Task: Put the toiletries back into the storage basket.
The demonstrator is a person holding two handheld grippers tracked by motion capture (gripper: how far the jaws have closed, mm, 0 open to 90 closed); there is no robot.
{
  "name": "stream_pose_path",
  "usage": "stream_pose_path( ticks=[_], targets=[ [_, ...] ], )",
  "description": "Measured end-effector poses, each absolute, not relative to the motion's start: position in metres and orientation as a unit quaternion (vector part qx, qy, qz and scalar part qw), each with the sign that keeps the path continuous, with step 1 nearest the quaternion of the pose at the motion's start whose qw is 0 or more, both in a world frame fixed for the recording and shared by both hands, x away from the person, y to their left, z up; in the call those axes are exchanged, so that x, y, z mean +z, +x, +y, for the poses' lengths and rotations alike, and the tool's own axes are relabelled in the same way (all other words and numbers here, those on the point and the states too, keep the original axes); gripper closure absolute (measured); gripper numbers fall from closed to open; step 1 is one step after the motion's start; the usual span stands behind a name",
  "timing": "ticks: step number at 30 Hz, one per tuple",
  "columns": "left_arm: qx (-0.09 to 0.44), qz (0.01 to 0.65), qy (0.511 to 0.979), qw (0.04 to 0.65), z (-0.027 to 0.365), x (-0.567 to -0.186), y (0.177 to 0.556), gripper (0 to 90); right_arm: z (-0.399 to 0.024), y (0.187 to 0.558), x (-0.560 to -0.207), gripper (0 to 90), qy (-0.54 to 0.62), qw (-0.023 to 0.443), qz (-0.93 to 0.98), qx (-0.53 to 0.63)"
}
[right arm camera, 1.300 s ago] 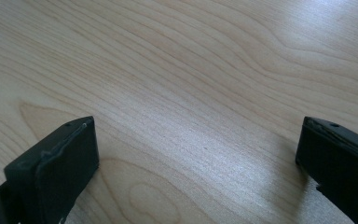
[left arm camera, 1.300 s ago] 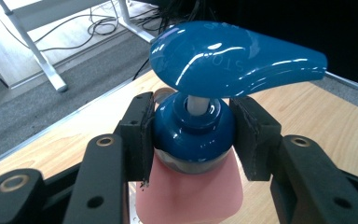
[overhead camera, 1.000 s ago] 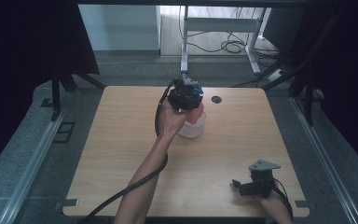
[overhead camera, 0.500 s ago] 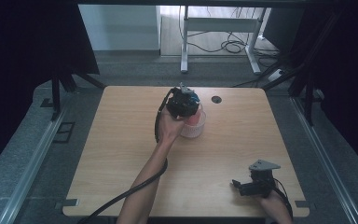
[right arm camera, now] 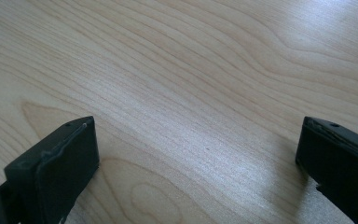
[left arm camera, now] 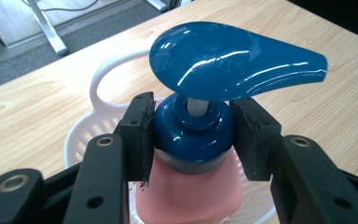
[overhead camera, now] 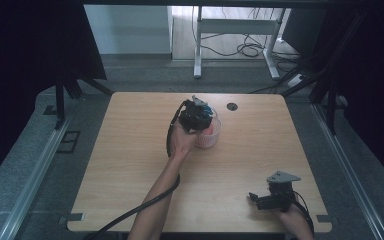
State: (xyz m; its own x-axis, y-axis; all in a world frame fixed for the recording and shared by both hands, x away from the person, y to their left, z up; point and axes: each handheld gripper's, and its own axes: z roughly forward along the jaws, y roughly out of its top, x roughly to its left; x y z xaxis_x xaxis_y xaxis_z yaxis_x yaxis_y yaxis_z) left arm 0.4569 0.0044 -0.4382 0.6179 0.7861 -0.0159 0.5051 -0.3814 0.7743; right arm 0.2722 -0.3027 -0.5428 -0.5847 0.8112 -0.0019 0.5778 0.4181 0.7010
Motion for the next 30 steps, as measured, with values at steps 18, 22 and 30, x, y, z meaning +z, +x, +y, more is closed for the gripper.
stream_pose_path(
  ticks=[18, 22, 30],
  targets=[
    [0.166, 0.407, 0.813, 0.381, 0.0081, -0.4385, 0.4577, 45.3, -0.3025, 0.2721, -0.5428, 0.0, 0.421, 0.173, 0.824, 0.336],
    [0.171, 0.412, 0.808, 0.385, 0.0085, -0.4384, 0.4561, 38.7, -0.3024, 0.2721, -0.5428, 0.0, 0.421, 0.173, 0.824, 0.336],
    [0.172, 0.417, 0.802, 0.391, 0.0135, -0.4354, 0.4534, 24.0, -0.3025, 0.2721, -0.5428, 0.0, 0.421, 0.173, 0.825, 0.336]
  ],
)
